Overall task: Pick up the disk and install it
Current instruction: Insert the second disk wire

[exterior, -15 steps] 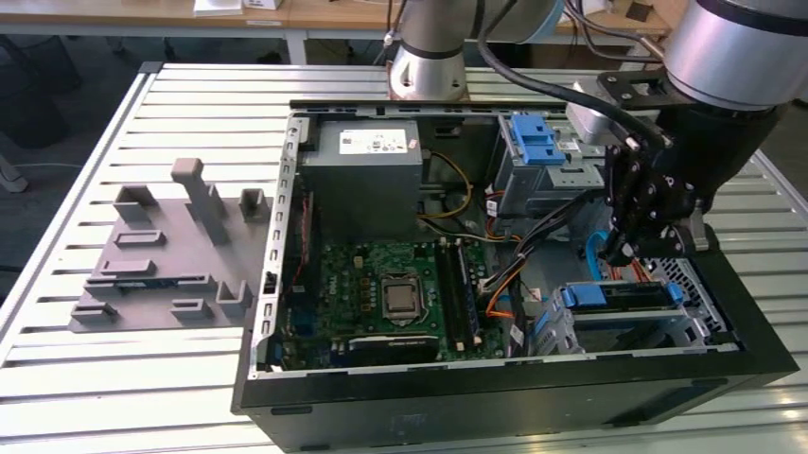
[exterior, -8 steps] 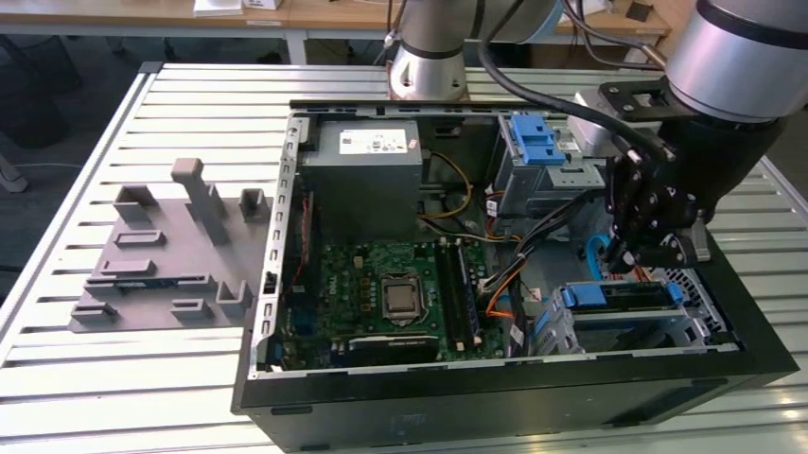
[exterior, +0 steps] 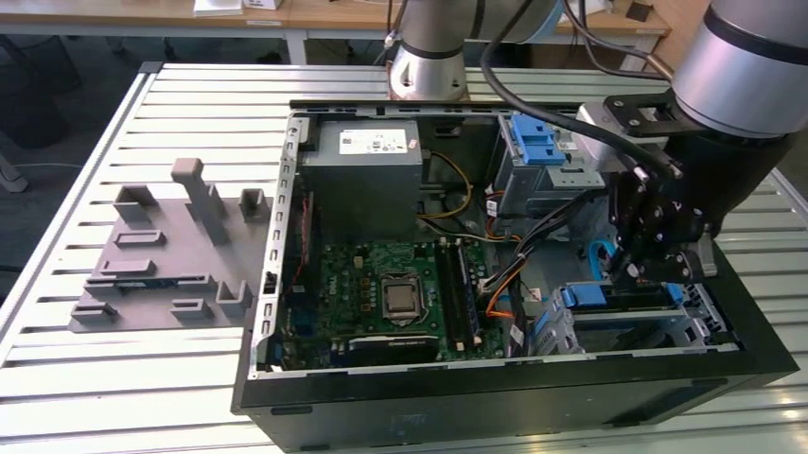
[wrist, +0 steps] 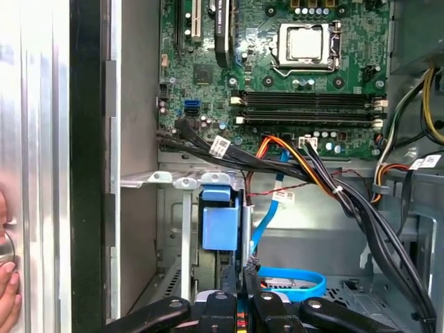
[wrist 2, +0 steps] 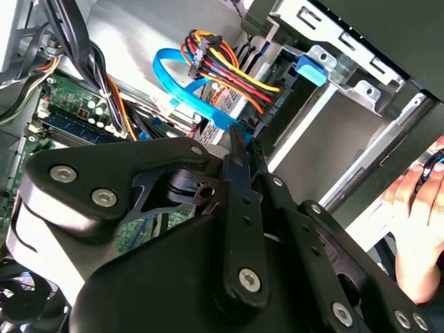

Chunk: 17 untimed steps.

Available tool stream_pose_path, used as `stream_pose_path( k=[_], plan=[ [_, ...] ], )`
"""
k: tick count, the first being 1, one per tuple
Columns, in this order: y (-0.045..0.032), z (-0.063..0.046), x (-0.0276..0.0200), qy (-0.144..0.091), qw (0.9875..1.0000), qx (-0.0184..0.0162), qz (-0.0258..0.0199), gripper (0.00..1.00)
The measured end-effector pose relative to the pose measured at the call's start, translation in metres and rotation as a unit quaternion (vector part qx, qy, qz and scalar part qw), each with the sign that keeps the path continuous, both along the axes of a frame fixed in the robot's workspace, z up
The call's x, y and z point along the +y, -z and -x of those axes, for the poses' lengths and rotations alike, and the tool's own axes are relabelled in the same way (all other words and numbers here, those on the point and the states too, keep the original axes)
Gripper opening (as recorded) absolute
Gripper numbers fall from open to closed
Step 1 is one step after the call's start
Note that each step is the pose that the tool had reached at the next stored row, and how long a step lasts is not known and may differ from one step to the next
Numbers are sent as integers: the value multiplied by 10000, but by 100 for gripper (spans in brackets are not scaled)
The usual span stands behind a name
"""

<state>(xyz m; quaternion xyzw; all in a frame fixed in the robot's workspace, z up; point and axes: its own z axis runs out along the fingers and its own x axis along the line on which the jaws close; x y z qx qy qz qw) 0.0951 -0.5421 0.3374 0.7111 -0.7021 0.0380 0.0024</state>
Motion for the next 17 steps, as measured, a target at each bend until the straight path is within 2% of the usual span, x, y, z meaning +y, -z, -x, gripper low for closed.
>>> stream_pose_path(
  k=[5, 17],
  plan=[
    [15, 0, -40, -1, 10000, -12, -2, 16],
    [59, -1, -44, -1, 10000, -20, -16, 16]
  ],
)
